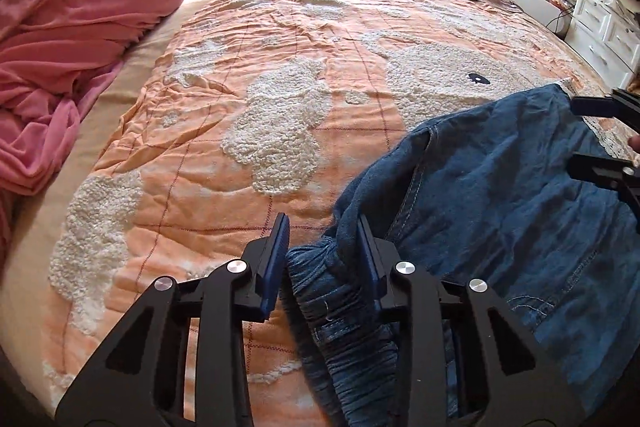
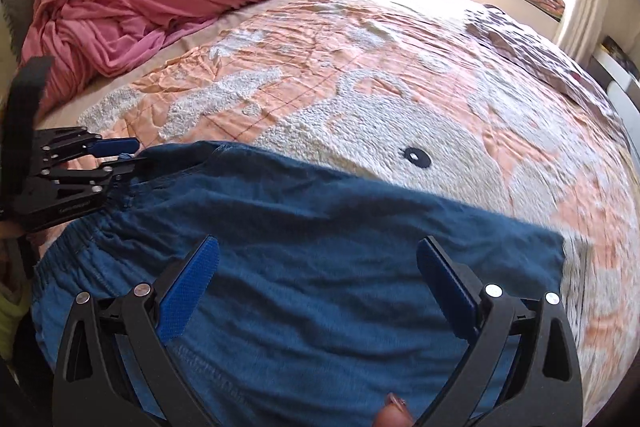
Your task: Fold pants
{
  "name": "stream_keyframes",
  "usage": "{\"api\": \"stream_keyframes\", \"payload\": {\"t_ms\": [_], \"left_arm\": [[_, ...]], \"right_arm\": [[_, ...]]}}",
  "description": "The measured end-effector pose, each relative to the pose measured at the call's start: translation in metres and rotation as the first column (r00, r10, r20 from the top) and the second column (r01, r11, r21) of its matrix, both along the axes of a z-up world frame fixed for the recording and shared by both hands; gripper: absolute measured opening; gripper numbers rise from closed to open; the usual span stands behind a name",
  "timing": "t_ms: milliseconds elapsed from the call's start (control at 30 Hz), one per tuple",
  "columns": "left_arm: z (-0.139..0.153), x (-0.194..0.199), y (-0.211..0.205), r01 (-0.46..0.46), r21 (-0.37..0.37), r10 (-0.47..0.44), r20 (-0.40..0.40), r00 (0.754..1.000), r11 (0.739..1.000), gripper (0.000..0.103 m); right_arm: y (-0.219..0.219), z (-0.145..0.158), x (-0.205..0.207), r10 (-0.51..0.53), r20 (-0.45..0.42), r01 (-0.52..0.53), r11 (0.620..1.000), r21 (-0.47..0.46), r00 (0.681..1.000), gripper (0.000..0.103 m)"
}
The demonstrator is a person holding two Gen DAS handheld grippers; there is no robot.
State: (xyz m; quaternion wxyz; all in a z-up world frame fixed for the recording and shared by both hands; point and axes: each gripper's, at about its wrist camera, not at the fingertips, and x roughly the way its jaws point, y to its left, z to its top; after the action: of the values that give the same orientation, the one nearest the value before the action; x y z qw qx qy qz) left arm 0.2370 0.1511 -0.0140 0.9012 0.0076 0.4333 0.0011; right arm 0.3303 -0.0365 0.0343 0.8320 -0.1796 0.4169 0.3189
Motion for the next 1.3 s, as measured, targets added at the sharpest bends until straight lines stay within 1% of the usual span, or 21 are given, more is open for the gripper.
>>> {"api": "stream_keyframes", "payload": {"t_ms": [133, 167, 200, 267, 400, 433, 467, 533, 600, 633, 667, 767, 833, 900, 967, 1000, 1067, 1133, 1167, 1200, 1300], "left_arm": [[0.011, -0.011, -0.002, 0.030, -0.027, -0.029, 0.051, 0.998, 0.999, 0.010], [0.012, -0.013, -0.002, 0.042, -0.041, -0.039, 0.057, 0.998, 0.998, 0.000], [0.013, -0.015, -0.004, 0.052, -0.054, -0.049, 0.062, 0.997, 0.997, 0.000], [0.013, -0.019, -0.010, 0.067, -0.024, -0.065, 0.069, 0.996, 0.997, 0.000], [0.007, -0.018, -0.019, 0.091, 0.025, -0.092, 0.056, 0.994, 0.996, 0.000], [0.006, -0.017, -0.019, 0.094, 0.026, -0.095, 0.054, 0.994, 0.995, 0.000], [0.005, -0.017, -0.017, 0.092, 0.017, -0.093, 0.050, 0.994, 0.996, 0.000], [0.004, -0.016, -0.013, 0.091, -0.003, -0.091, 0.050, 0.995, 0.996, 0.000], [0.003, -0.016, -0.010, 0.088, -0.016, -0.087, 0.050, 0.995, 0.996, 0.000], [0.003, -0.016, -0.009, 0.089, -0.020, -0.088, 0.052, 0.995, 0.996, 0.001], [0.002, -0.017, -0.009, 0.090, -0.018, -0.089, 0.054, 0.995, 0.996, 0.002], [0.001, -0.016, -0.007, 0.094, -0.018, -0.092, 0.055, 0.994, 0.995, 0.004], [0.000, -0.016, -0.005, 0.086, -0.015, -0.085, 0.057, 0.995, 0.996, 0.017], [-0.001, -0.016, -0.003, 0.080, -0.017, -0.079, 0.060, 0.995, 0.997, 0.038], [0.000, -0.018, -0.003, 0.087, -0.019, -0.085, 0.075, 0.994, 0.996, 0.044], [0.001, -0.019, -0.003, 0.088, -0.014, -0.086, 0.084, 0.993, 0.996, 0.051], [0.000, -0.018, -0.004, 0.090, -0.008, -0.089, 0.085, 0.992, 0.996, 0.055], [-0.003, -0.016, -0.004, 0.099, -0.031, -0.097, 0.071, 0.993, 0.995, 0.055], [-0.005, -0.017, -0.003, 0.108, -0.062, -0.103, 0.066, 0.992, 0.992, 0.051], [-0.005, -0.017, -0.001, 0.117, -0.103, -0.111, 0.063, 0.992, 0.988, 0.040], [-0.002, -0.021, 0.004, 0.123, -0.171, -0.112, 0.076, 0.991, 0.978, 0.030]], "right_arm": [[0.022, -0.006, 0.021, 0.109, -0.011, -0.109, 0.993, -0.043, 0.994, 0.098], [0.027, -0.004, 0.024, 0.134, 0.000, -0.134, 0.990, -0.048, 0.991, 0.098], [0.031, -0.003, 0.028, 0.155, 0.013, -0.154, 0.987, -0.053, 0.988, 0.098], [0.041, -0.002, 0.034, 0.219, -0.001, -0.218, 0.974, -0.060, 0.976, 0.098], [0.066, -0.013, 0.035, 0.347, 0.004, -0.341, 0.925, -0.166, 0.938, 0.096], [0.072, -0.019, 0.035, 0.371, 0.007, -0.362, 0.910, -0.202, 0.929, 0.091], [0.078, -0.025, 0.036, 0.383, -0.006, -0.374, 0.900, -0.224, 0.924, 0.079], [0.087, -0.038, 0.038, 0.398, -0.039, -0.393, 0.880, -0.267, 0.917, 0.067], [0.090, -0.044, 0.037, 0.410, -0.073, -0.415, 0.880, -0.232, 0.909, 0.049], [0.090, -0.043, 0.035, 0.418, -0.079, -0.425, 0.883, -0.201, 0.905, 0.031], [0.089, -0.041, 0.032, 0.421, -0.079, -0.428, 0.887, -0.174, 0.904, 0.022], [0.080, -0.035, 0.017, 0.405, -0.033, -0.405, 0.902, -0.150, 0.914, 0.011], [0.071, -0.028, 0.009, 0.385, -0.004, -0.382, 0.916, -0.122, 0.923, 0.008], [0.057, -0.017, 0.000, 0.360, 0.033, -0.358, 0.931, -0.067, 0.932, 0.007], [0.044, -0.004, -0.009, 0.334, 0.061, -0.334, 0.942, 0.001, 0.941, 0.007], [0.040, 0.001, -0.012, 0.324, 0.070, -0.326, 0.945, 0.029, 0.944, 0.007], [0.030, 0.012, -0.023, 0.311, 0.092, -0.318, 0.945, 0.073, 0.946, 0.007], [0.023, 0.020, -0.030, 0.307, 0.101, -0.317, 0.942, 0.108, 0.946, 0.007], [0.020, 0.022, -0.036, 0.303, 0.111, -0.315, 0.942, 0.115, 0.946, 0.007], [0.019, 0.023, -0.040, 0.300, 0.116, -0.313, 0.943, 0.115, 0.947, 0.007], [0.012, 0.023, -0.051, 0.274, 0.126, -0.289, 0.949, 0.124, 0.953, 0.007]]}}
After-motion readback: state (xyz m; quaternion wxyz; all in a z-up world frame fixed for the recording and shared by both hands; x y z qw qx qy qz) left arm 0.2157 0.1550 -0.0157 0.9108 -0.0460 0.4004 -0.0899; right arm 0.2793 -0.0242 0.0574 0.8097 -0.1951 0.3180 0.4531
